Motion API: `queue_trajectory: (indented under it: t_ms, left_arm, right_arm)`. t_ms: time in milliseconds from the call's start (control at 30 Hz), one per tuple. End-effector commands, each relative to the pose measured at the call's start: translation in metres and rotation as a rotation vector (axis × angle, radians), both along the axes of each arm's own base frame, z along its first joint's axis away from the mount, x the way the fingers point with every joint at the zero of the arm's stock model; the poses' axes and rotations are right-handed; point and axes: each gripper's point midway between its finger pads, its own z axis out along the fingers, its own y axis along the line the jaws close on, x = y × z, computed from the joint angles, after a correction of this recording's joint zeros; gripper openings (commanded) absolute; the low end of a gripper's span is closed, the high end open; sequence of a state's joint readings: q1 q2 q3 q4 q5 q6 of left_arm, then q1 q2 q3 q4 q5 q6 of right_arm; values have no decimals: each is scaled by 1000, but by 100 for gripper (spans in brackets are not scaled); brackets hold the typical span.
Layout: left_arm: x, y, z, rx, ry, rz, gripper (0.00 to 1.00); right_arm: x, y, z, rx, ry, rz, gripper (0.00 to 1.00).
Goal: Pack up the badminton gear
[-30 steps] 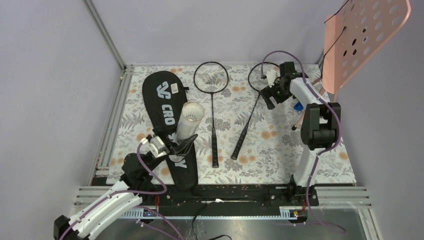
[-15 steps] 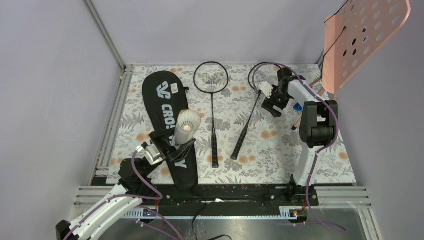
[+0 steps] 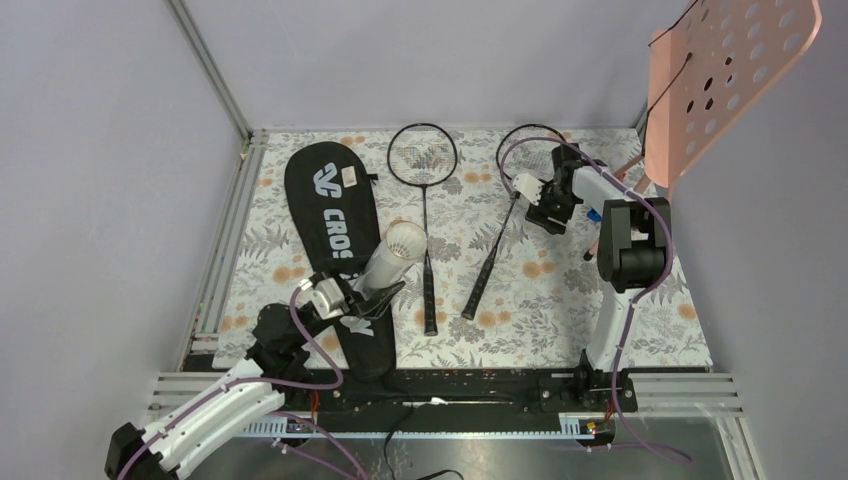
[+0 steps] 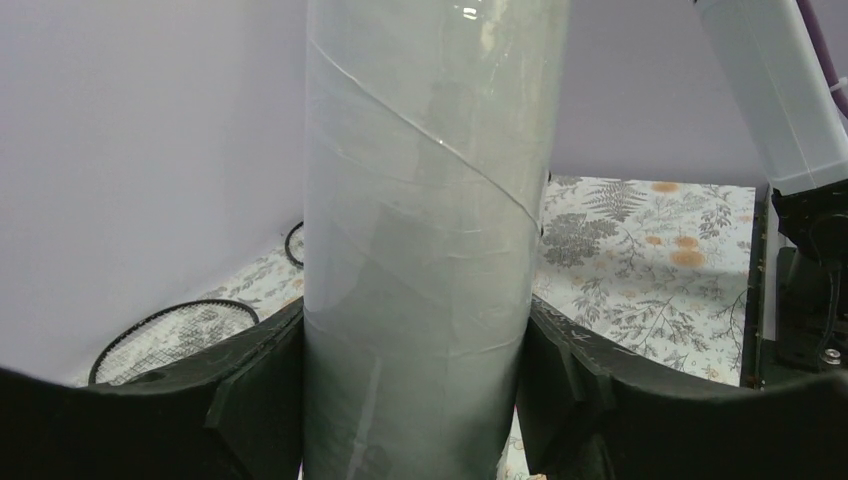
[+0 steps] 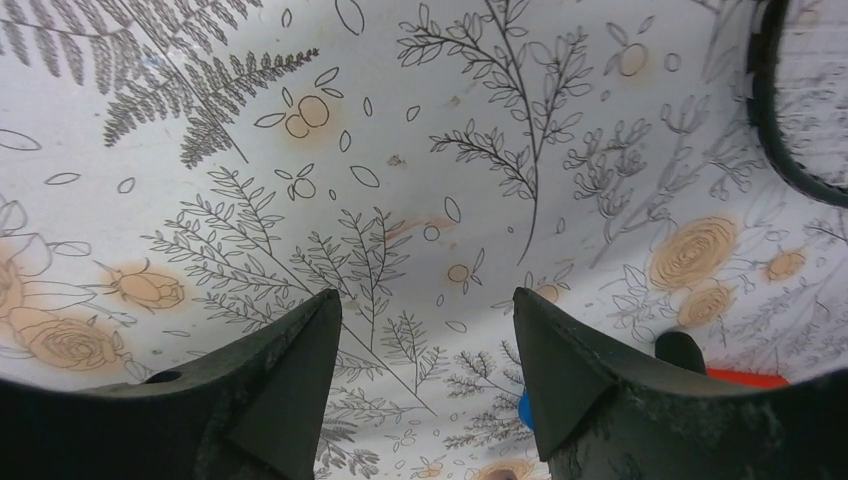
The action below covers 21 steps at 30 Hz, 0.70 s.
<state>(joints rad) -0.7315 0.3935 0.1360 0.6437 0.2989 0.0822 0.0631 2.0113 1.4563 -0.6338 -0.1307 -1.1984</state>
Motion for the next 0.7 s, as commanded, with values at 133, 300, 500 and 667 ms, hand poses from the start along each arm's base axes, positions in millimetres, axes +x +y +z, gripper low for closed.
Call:
queue_trajectory:
  t_ms: [133,300,500,667]
  left_arm:
    - [-2,-2,40,-48,-94,-12,64]
    - [-1,-4,39,-38,-86,-15,64]
    - [0,-4,39,-37,-82,-12,64]
    - [0,-4,38,-36,-79,-12,64]
  right_arm:
    - [-2,-2,-14,-38,49,61,68]
    - [1,-2,-20,-48,74,62,52]
    - [-2,3,-21,-69,89,107,41]
    - [-26,15,-17,-63,168,148,22]
